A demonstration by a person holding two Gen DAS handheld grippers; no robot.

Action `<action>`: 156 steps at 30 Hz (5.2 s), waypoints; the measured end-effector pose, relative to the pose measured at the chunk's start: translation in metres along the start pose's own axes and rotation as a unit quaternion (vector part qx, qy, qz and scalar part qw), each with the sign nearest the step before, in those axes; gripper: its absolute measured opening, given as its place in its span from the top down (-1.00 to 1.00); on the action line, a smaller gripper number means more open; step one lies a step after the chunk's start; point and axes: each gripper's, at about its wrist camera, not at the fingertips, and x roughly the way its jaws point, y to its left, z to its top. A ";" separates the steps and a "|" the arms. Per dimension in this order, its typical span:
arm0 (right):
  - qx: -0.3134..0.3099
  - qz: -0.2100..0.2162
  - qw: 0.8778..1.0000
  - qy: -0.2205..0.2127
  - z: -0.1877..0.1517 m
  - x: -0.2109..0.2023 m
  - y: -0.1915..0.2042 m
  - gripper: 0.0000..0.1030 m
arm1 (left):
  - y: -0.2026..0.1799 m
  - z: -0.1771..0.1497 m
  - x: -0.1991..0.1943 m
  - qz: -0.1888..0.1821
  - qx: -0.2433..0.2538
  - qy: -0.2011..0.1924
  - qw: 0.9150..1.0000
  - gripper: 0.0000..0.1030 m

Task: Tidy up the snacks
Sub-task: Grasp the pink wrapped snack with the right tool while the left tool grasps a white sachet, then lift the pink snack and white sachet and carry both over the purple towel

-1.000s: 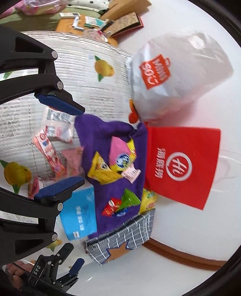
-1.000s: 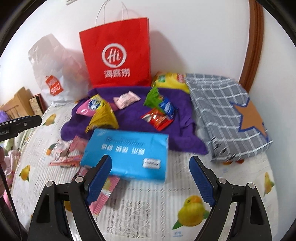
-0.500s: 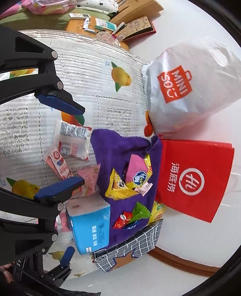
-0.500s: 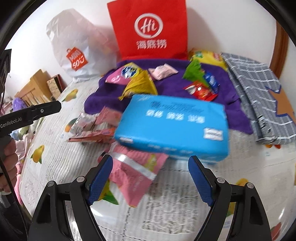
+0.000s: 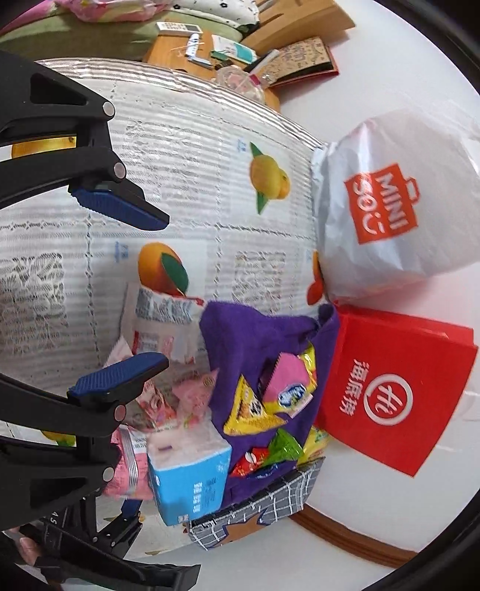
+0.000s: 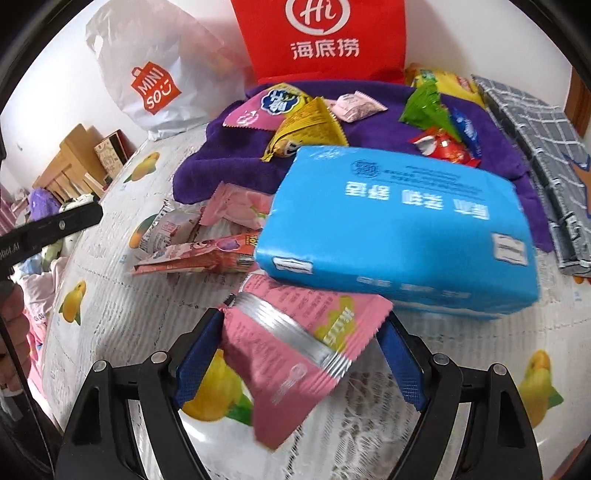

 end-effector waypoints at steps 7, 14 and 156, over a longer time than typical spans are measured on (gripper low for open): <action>-0.009 0.045 0.999 0.001 -0.002 0.003 0.005 -0.05 | 0.004 0.000 0.017 -0.003 -0.013 0.027 1.000 -0.29; -0.034 0.053 0.998 -0.010 -0.014 -0.013 0.003 0.07 | -0.024 0.006 0.039 -0.005 0.021 0.051 0.998 -0.29; -0.008 -0.071 0.989 -0.127 0.184 -0.001 -0.112 0.10 | -0.130 0.163 0.097 -0.073 0.063 0.012 0.995 -0.07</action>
